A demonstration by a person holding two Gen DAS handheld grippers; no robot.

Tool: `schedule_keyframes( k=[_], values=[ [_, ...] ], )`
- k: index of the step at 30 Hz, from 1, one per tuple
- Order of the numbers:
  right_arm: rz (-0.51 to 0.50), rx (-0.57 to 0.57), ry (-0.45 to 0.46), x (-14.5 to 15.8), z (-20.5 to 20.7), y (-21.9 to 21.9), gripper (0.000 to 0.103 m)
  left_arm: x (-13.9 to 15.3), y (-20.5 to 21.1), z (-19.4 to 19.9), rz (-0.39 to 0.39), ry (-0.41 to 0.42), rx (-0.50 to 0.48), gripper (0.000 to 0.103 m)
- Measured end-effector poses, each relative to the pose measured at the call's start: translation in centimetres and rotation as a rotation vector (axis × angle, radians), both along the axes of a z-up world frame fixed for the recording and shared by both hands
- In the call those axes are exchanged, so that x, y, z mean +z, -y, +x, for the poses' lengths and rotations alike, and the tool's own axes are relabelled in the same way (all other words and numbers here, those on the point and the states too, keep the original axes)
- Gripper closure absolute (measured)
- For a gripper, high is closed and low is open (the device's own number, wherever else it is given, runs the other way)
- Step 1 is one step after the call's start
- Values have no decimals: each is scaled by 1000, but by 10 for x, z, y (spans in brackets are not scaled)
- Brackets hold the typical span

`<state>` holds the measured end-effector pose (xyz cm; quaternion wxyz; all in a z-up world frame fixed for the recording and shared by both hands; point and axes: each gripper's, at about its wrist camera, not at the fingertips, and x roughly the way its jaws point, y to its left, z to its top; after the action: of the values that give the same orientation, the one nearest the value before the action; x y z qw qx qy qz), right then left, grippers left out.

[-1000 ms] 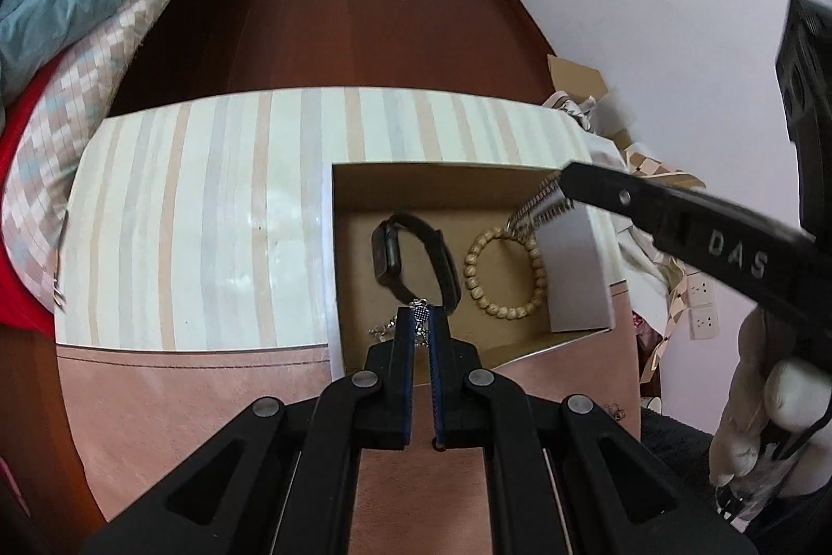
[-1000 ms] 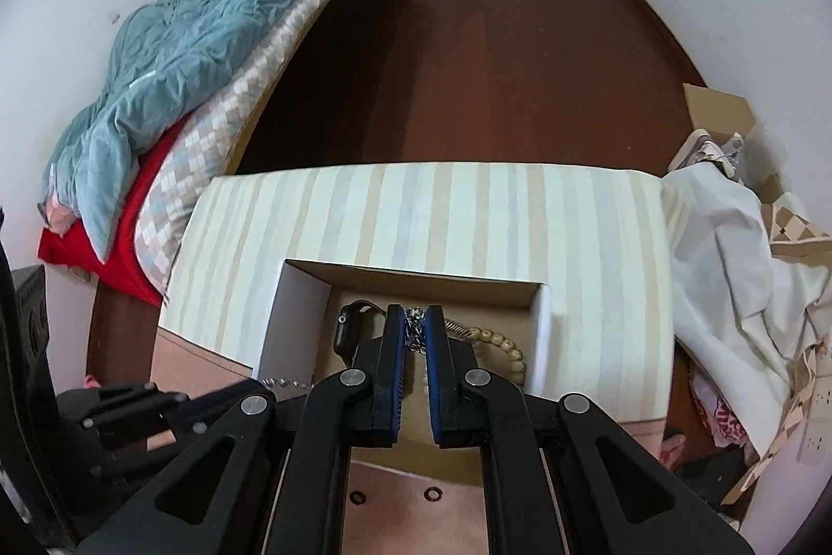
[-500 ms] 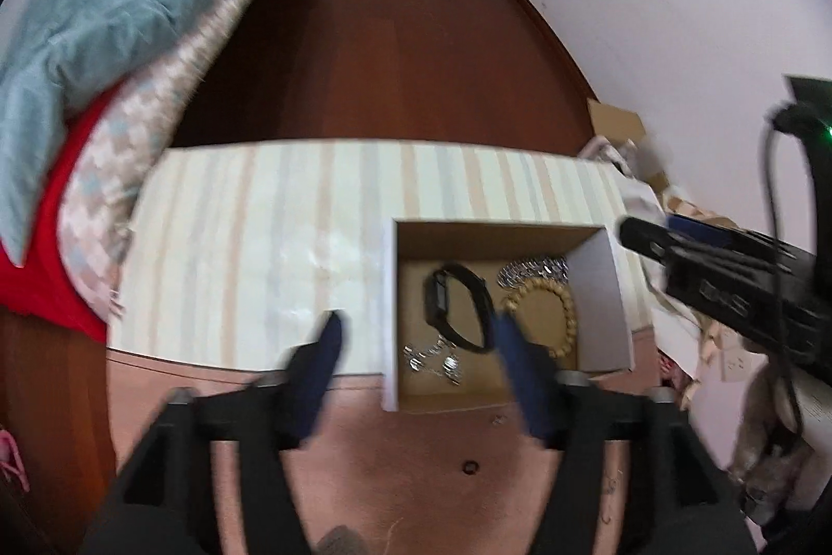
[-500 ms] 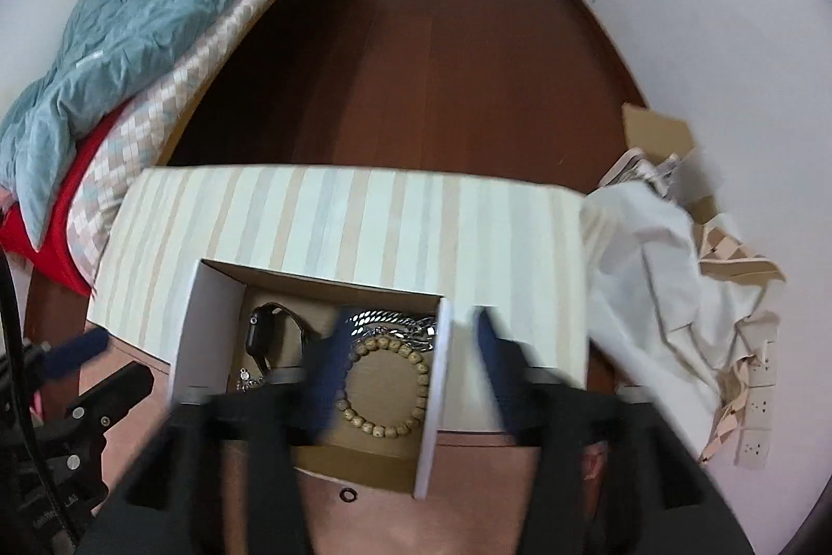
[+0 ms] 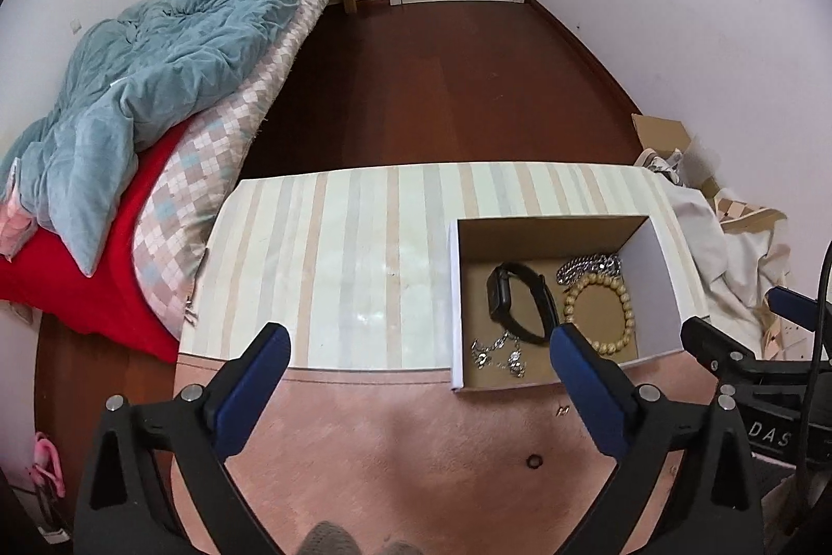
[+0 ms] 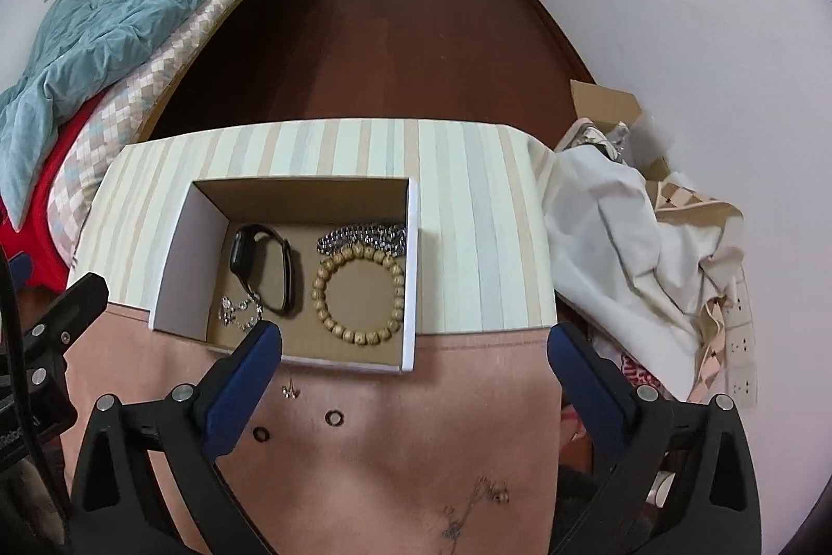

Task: Organize jewelry
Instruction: 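Move both tools back toward the pendant necklace and black rings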

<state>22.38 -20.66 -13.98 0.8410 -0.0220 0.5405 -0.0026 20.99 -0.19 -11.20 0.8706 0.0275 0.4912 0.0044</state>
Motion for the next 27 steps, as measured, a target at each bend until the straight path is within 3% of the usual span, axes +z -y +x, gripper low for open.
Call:
schedule_keyframes(
  k=[10, 27],
  values=[
    [-5, -25, 58, 26, -25, 1, 0, 16, 0, -23, 17, 33, 10, 1],
    [10, -4, 192, 105, -99, -7, 0, 83, -2, -95, 1, 144, 19, 1]
  ],
)
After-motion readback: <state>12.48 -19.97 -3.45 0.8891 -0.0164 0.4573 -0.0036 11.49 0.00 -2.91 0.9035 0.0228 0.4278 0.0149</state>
